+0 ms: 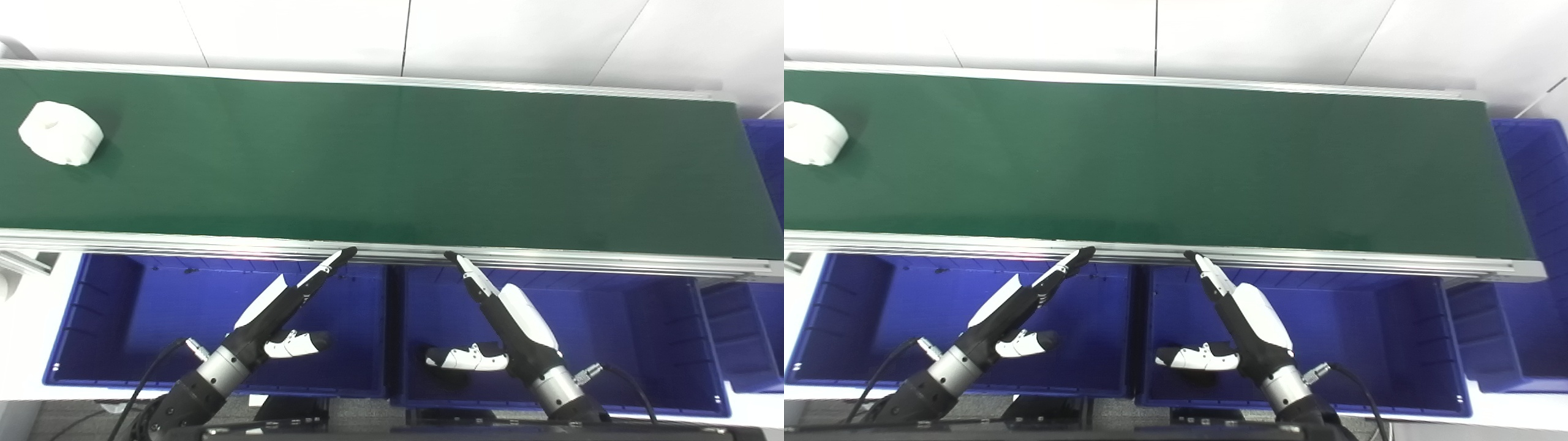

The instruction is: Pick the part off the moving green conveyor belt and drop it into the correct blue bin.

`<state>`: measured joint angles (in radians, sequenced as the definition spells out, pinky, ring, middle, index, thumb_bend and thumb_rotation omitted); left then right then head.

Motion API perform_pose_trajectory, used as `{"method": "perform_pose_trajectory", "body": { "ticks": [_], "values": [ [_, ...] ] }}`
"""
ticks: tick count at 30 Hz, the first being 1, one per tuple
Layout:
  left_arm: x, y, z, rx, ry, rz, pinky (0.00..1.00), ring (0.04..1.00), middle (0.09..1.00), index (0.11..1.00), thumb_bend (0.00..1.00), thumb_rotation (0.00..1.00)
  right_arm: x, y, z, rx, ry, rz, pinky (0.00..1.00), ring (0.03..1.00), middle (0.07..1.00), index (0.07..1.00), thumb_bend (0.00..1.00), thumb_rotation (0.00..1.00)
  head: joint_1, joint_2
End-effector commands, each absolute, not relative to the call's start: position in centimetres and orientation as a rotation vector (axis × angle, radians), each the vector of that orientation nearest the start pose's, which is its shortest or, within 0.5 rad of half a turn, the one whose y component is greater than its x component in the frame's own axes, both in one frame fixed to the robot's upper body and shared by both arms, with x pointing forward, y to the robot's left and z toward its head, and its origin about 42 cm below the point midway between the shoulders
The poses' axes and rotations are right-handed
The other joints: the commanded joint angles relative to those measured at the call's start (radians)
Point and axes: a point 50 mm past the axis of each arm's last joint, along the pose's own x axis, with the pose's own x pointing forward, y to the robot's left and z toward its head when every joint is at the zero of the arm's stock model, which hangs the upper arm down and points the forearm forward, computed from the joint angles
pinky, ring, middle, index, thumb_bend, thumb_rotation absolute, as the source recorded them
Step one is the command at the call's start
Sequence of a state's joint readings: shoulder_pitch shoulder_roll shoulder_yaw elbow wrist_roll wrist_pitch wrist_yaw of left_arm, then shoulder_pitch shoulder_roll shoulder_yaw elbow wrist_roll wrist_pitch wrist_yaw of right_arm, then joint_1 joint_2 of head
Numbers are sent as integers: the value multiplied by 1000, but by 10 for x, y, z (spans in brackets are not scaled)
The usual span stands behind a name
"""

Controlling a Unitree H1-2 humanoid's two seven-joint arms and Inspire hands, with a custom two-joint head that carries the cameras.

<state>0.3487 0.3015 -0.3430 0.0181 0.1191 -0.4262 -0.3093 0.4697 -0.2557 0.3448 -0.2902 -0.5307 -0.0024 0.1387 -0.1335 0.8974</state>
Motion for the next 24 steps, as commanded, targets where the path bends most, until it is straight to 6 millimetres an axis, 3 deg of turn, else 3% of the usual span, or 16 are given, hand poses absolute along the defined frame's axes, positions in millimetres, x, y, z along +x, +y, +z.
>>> {"method": "perform_pose_trajectory", "body": {
  "ticks": [1, 11, 13, 15, 17, 18, 24],
  "values": [
    [127, 218, 39, 285, -33, -698, 1000, 1000, 1000, 1000, 704, 869, 108, -202, 78, -625, 100, 471, 925, 1000, 1000, 1000, 1000, 742, 5, -6],
    [123, 215, 36, 284, -20, -699, 1000, 1000, 1000, 1000, 727, 853, 104, -203, 75, -624, 101, 483, 949, 1000, 1000, 1000, 1000, 728, 58, -37],
    [121, 213, 34, 285, -14, -700, 1000, 1000, 1000, 1000, 730, 849, 102, -205, 73, -624, 105, 486, 947, 1000, 1000, 1000, 1000, 724, 100, -60],
    [119, 210, 31, 285, -6, -700, 1000, 1000, 1000, 1000, 739, 851, 99, -209, 69, -620, 107, 489, 949, 1000, 1000, 1000, 1000, 720, 192, -108],
    [117, 207, 29, 286, 0, -700, 1000, 1000, 1000, 1000, 754, 851, 98, -213, 66, -613, 107, 491, 957, 1000, 1000, 1000, 1000, 716, 202, -113],
    [116, 205, 28, 286, 2, -699, 1000, 1000, 1000, 1000, 754, 848, 96, -216, 64, -612, 107, 492, 950, 1000, 1000, 1000, 1000, 715, 265, -155],
    [113, 194, 21, 280, 10, -683, 985, 1000, 1000, 1000, 721, 779, 90, -229, 53, -595, 114, 490, 909, 1000, 1000, 1000, 1000, 699, 343, -225]
  ]
}}
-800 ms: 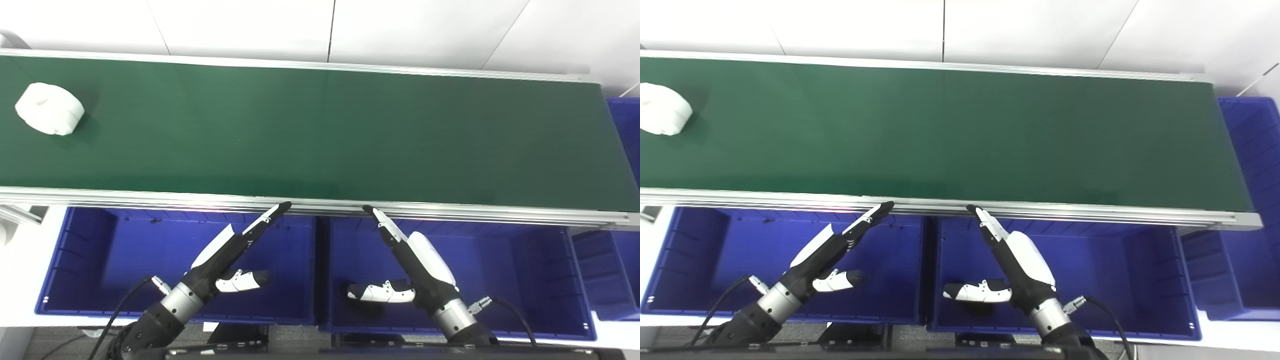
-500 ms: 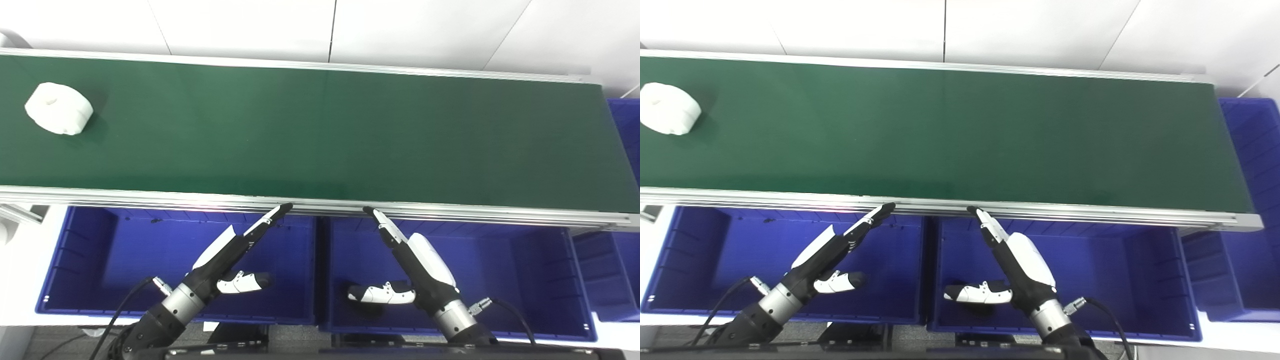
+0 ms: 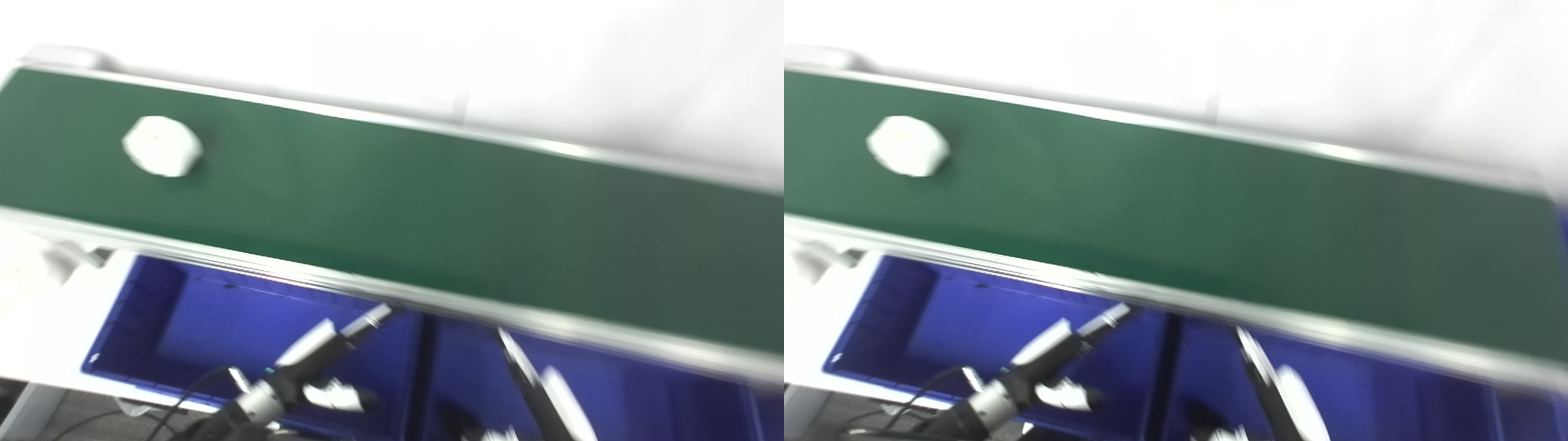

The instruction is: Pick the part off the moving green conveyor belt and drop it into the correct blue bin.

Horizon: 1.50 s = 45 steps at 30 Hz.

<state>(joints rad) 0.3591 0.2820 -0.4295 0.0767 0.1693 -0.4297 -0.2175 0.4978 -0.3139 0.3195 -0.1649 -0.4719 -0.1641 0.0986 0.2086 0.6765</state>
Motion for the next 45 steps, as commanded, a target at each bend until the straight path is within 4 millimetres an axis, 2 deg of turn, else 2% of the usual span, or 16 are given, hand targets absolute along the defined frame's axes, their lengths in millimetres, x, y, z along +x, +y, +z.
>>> {"method": "perform_pose_trajectory", "body": {
  "ticks": [1, 6, 10, 13, 19, 24, 29, 33, 38, 42, 45],
  "values": [
    [113, 193, 20, 285, 9, -678, 982, 1000, 1000, 1000, 724, 774, 89, -230, 52, -599, 116, 486, 902, 1000, 1000, 1000, 1000, 699, 8, -14],
    [114, 192, 17, 307, 2, -657, 951, 1000, 1000, 1000, 708, 732, 89, -232, 47, -601, 116, 493, 912, 1000, 1000, 1000, 1000, 709, 6, -32],
    [115, 193, 17, 310, -7, -645, 942, 1000, 1000, 1000, 729, 730, 92, -233, 43, -593, 108, 497, 885, 1000, 1000, 1000, 1000, 692, 0, -40],
    [115, 194, 19, 317, -18, -639, 922, 984, 1000, 1000, 743, 730, 93, -233, 41, -603, 100, 500, 910, 1000, 1000, 1000, 1000, 686, -1, -49],
    [116, 190, 29, 334, -81, -620, 877, 948, 985, 984, 737, 711, 94, -232, 39, -597, 100, 496, 886, 1000, 1000, 1000, 1000, 673, 1, -53],
    [127, 187, 53, 284, -164, -610, 853, 926, 960, 963, 773, 673, 95, -231, 37, -608, 92, 494, 879, 1000, 1000, 1000, 1000, 671, -1, -52],
    [148, 194, 84, 247, -270, -580, 813, 900, 941, 954, 804, 643, 97, -228, 39, -611, 107, 489, 878, 1000, 1000, 1000, 1000, 659, -42, -47],
    [164, 205, 103, 282, -340, -558, 835, 906, 948, 963, 814, 640, 97, -226, 38, -610, 94, 483, 883, 993, 1000, 1000, 1000, 665, -55, -44],
    [189, 223, 130, 367, -433, -524, 847, 920, 959, 968, 734, 601, 99, -225, 36, -613, 69, 475, 878, 983, 1000, 1000, 1000, 673, -63, -44],
    [209, 238, 147, 419, -460, -525, 893, 954, 985, 983, 717, 495, 100, -226, 34, -606, 65, 473, 878, 980, 1000, 1000, 1000, 671, -56, -50],
    [229, 251, 160, 501, -451, -517, 910, 979, 998, 994, 713, 473, 100, -226, 33, -602, 66, 477, 866, 981, 1000, 1000, 1000, 678, -48, -52]
  ]
}}
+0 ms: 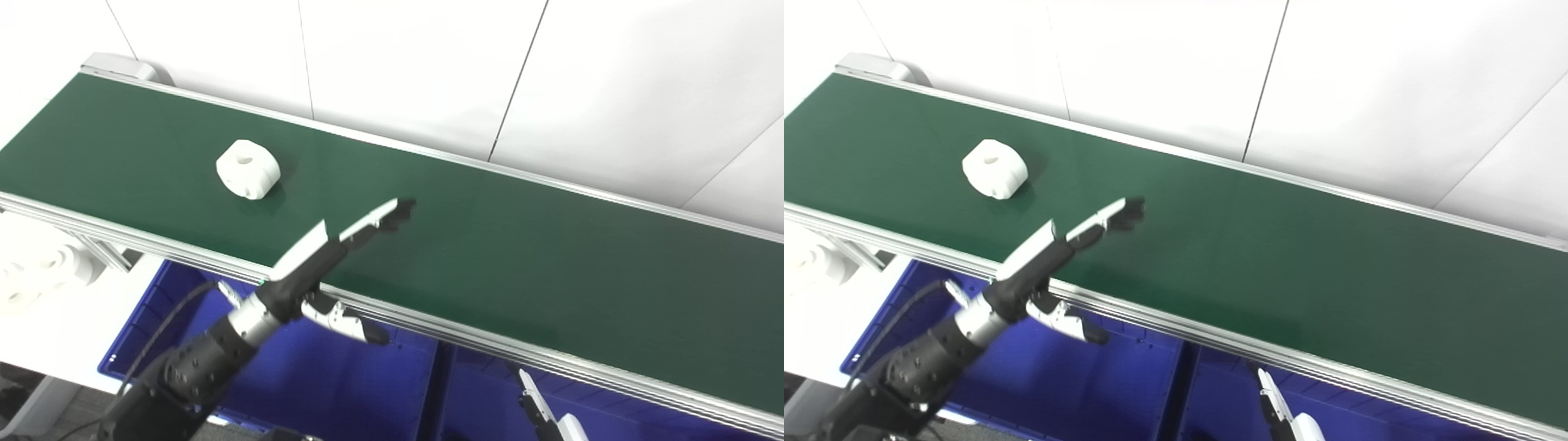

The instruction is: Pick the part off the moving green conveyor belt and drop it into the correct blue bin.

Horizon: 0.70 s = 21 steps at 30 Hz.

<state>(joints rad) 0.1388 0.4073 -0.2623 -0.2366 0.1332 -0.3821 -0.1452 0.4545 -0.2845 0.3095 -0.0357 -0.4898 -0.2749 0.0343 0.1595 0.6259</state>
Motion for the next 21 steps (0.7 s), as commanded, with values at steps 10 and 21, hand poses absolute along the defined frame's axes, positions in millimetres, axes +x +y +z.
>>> {"method": "perform_pose_trajectory", "body": {
  "ticks": [10, 21],
  "values": [
    [296, 291, 182, 742, -484, -450, 781, 910, 985, 963, 721, 275, 104, -229, 30, -602, 53, 488, 873, 990, 1000, 1000, 1000, 660, 17, -10],
    [346, 322, 203, 1016, -385, -337, 841, 943, 1000, 981, 810, 268, 107, -231, 30, -616, 53, 502, 895, 992, 1000, 1000, 1000, 657, 25, -11]
  ]
}}
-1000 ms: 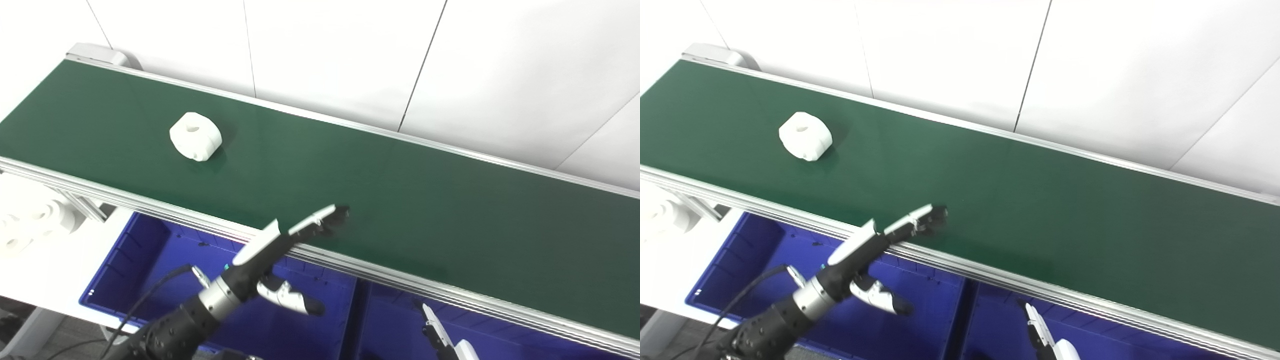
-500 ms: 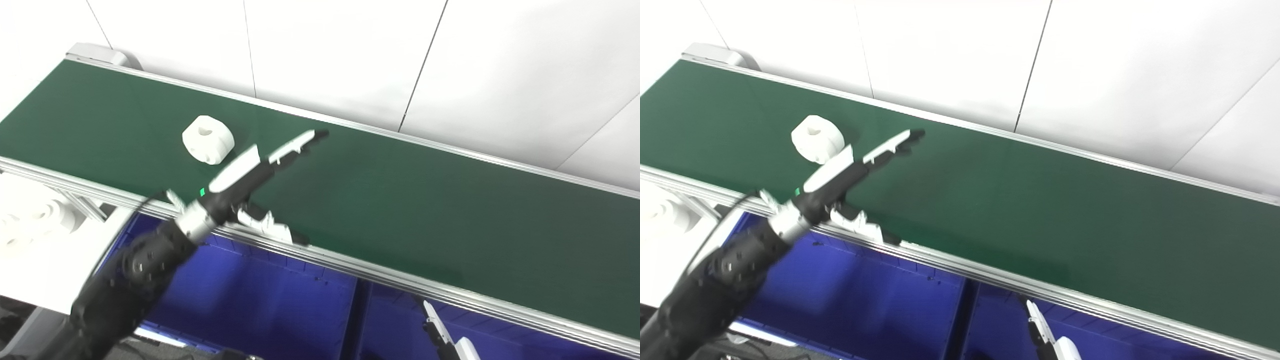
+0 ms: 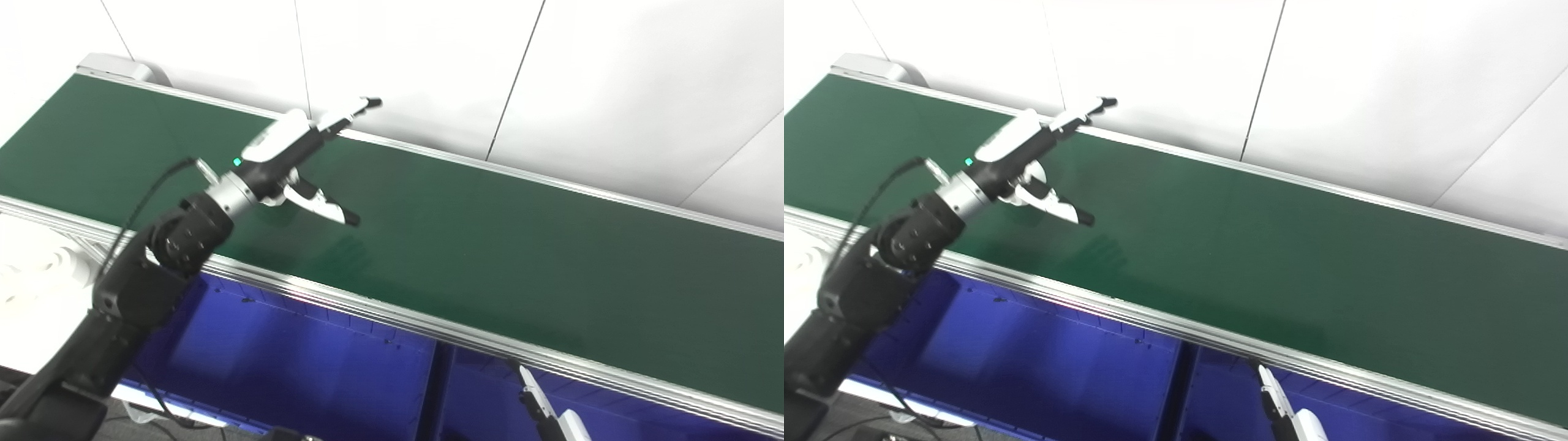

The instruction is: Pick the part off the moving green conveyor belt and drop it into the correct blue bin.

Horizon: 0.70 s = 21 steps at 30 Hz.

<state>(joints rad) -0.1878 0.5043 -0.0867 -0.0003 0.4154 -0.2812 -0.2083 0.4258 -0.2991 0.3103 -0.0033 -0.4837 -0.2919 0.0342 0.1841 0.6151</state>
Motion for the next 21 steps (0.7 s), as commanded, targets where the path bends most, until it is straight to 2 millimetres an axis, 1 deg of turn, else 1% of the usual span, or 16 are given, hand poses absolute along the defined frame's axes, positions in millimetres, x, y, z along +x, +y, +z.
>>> {"method": "perform_pose_trajectory", "body": {
  "ticks": [1, 3, 8, 10, 12, 15, 18, 21],
  "values": [
    [349, 324, 204, 1032, -378, -334, 845, 945, 997, 976, 828, 222, 107, -231, 30, -617, 53, 502, 890, 992, 1000, 1000, 1000, 662, 1, 0],
    [355, 327, 204, 1072, -359, -329, 855, 946, 998, 976, 837, 202, 108, -231, 30, -617, 50, 503, 889, 990, 1000, 1000, 1000, 662, -1, 1],
    [365, 333, 202, 1201, -336, -321, 928, 958, 994, 967, 890, 162, 108, -232, 30, -628, 55, 504, 880, 987, 1000, 1000, 1000, 676, 1, 1],
    [368, 334, 201, 1231, -315, -320, 940, 970, 998, 960, 910, 133, 109, -232, 29, -628, 54, 504, 873, 983, 1000, 1000, 1000, 675, 1, 0],
    [372, 337, 199, 1264, -280, -328, 946, 978, 999, 961, 916, 125, 109, -231, 29, -624, 54, 506, 872, 984, 1000, 1000, 1000, 671, 1, 0],
    [377, 340, 196, 1303, -240, -343, 954, 989, 1000, 964, 931, 129, 109, -231, 29, -624, 52, 507, 875, 985, 1000, 1000, 1000, 666, 3, 1],
    [380, 342, 193, 1319, -197, -360, 985, 1000, 1000, 961, 943, 141, 109, -231, 30, -628, 50, 507, 864, 981, 1000, 1000, 1000, 668, 4, 1],
    [381, 343, 185, 1353, -158, -385, 996, 1000, 1000, 953, 973, 148, 109, -231, 30, -626, 44, 507, 877, 987, 1000, 1000, 1000, 667, 3, 2]
  ]
}}
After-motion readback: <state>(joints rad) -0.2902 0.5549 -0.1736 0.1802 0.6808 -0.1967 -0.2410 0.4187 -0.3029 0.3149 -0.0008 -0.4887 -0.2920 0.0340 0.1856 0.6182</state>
